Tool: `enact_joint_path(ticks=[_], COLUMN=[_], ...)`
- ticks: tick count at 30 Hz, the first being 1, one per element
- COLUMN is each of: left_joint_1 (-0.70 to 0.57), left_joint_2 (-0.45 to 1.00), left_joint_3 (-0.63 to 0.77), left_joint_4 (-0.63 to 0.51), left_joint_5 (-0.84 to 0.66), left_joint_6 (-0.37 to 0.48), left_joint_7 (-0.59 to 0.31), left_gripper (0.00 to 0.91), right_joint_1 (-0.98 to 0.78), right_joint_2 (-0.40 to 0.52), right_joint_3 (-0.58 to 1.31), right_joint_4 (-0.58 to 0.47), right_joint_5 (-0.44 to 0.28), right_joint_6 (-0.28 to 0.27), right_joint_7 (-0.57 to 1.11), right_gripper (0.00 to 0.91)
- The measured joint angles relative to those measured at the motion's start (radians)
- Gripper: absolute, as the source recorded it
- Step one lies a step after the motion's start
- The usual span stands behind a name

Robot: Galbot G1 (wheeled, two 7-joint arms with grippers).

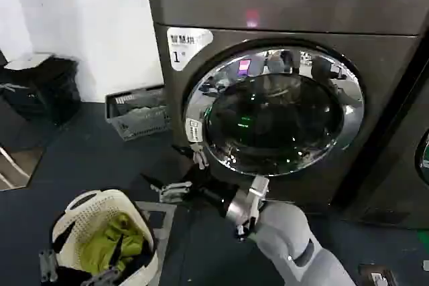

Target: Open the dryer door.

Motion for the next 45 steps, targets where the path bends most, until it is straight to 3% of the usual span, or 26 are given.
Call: enact_joint_path(ticks=[6, 12, 20, 45], left_joint_1=[-0.006, -0.013, -0.017, -0.028], left_joint_2=[0.003, 0.006, 0.012, 0.025], left_joint_3=[-0.001, 0.002, -0.001, -0.017], left_joint_4=[0.0, 0.0, 0.0, 0.0], left_joint_5=[-0.019, -0.033, -0.053, -0.049], left_joint_6=[0.037, 0.069, 0.096, 0.174], left_joint_7=[0.014, 0.025, 0.021, -0.021], left_gripper=[0.907, 0.907, 0.907, 0.907], right_joint_1=[-0.01, -0.071, -0.132, 0.115], right_joint_2=[0.006, 0.001, -0.023, 0.008], right_joint_3=[0.003, 0.072, 0.212, 0.163], right_joint_4=[-0.007, -0.042, -0.081, -0.387], right_joint_5=[-0.013, -0.157, -0.199, -0.169], right_joint_6=[0.0, 0.009, 0.033, 0.087], right_joint_7=[-0.005, -0.124, -0.166, -0.181], right_gripper=[0.907, 0.907, 0.907, 0.907])
